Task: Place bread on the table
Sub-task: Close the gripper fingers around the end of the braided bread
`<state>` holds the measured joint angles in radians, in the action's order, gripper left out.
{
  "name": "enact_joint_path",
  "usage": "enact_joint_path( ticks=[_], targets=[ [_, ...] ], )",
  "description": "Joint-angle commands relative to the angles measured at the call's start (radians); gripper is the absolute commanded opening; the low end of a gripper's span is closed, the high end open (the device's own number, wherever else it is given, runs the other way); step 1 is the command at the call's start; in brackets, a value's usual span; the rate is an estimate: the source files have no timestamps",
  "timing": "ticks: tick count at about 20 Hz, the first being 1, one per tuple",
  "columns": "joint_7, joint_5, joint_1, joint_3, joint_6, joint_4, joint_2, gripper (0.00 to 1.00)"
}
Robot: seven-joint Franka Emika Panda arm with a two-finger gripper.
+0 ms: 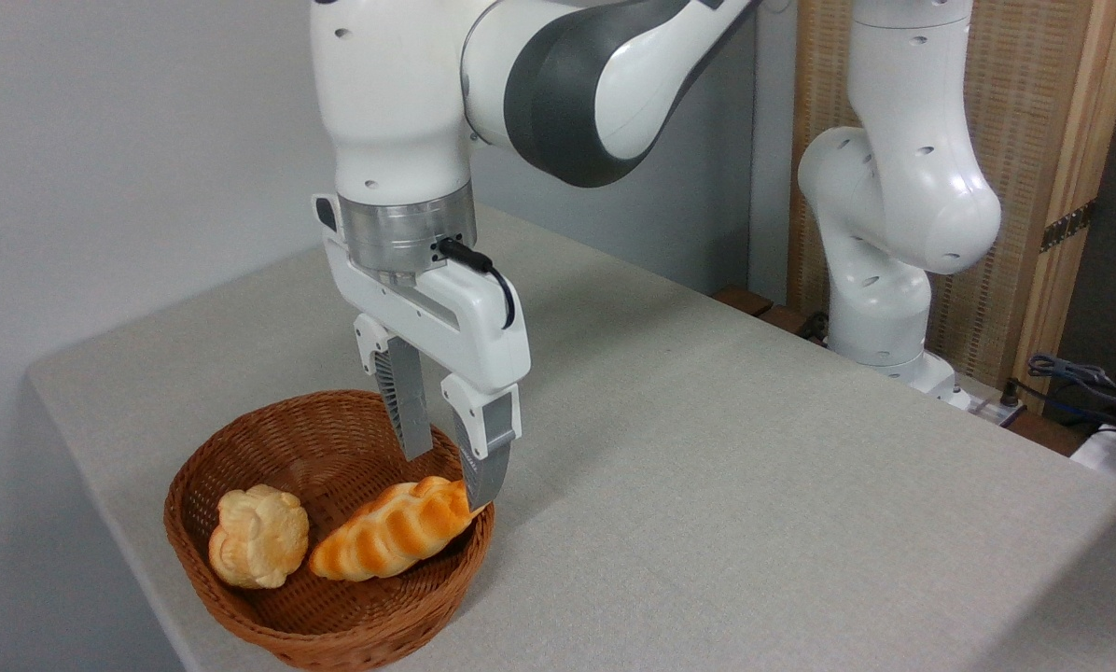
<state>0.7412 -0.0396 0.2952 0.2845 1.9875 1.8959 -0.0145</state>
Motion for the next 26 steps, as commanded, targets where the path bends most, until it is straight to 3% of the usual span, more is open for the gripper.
enact_joint_path(
  ticks=[1,26],
  targets=[
    [0.021,-0.005,0.019,0.004,0.033,0.028,0.007,1.0],
    [0.172,-0.002,0.036,0.004,0.08,0.054,-0.038,1.0]
  ],
)
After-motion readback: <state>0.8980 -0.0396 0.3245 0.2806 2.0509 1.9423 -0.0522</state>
